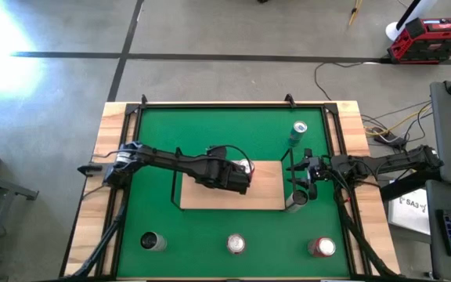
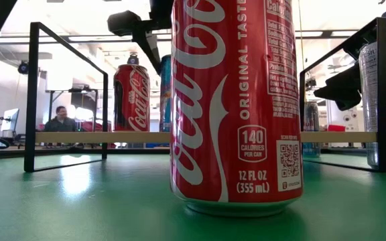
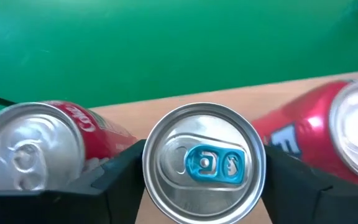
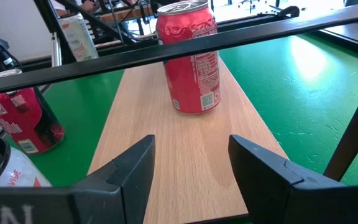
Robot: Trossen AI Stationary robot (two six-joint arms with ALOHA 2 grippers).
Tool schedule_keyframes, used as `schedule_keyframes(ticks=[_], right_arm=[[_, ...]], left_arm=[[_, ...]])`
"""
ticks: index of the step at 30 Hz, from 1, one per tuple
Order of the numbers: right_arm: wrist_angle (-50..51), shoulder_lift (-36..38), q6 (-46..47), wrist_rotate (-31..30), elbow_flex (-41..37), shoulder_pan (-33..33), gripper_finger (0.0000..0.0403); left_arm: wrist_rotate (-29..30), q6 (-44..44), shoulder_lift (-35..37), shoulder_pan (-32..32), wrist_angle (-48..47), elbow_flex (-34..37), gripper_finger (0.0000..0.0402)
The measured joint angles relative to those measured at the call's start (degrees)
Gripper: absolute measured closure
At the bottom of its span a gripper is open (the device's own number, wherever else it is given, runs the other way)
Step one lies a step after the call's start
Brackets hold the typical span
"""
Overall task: Place canned beverage on shelf
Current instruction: Adjust the blue soda can on the shelf
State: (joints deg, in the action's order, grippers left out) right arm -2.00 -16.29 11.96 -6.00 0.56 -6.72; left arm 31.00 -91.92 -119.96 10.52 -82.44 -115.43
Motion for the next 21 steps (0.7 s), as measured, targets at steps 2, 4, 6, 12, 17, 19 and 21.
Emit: schedule_keyframes(ticks=[2, 4, 6, 12, 17, 19, 21], right_arm=[[0.0, 0.0, 0.0, 0.0, 0.0, 0.0, 0.0207], [0.0, 0.0, 0.0, 0.0, 0.0, 0.0, 0.0207], [0.0, 0.0, 0.0, 0.0, 0.0, 0.0, 0.0207], [0.0, 0.0, 0.0, 0.0, 0.0, 0.0, 0.0207], [0.0, 0.0, 0.0, 0.0, 0.0, 0.0, 0.0207], [0.0, 0.0, 0.0, 0.0, 0.0, 0.0, 0.0207], [0.0, 0.0, 0.0, 0.0, 0.0, 0.0, 0.0207]], left_arm=[[-0.4, 0.2, 0.0, 0.2, 0.4, 0.0, 0.0155], [-0.4, 0.2, 0.0, 0.3, 0.5, 0.0, 0.0163], [-0.4, 0.2, 0.0, 0.4, 0.5, 0.0, 0.0168], [-0.4, 0.2, 0.0, 0.4, 0.6, 0.0, 0.0163], [-0.3, 0.7, 0.0, 0.4, 0.6, 0.0, 0.016], [-0.3, 1.4, 0.0, 0.5, 0.7, 0.0, 0.0158], [-0.3, 1.4, 0.0, 0.6, 0.6, -0.3, 0.0151]])
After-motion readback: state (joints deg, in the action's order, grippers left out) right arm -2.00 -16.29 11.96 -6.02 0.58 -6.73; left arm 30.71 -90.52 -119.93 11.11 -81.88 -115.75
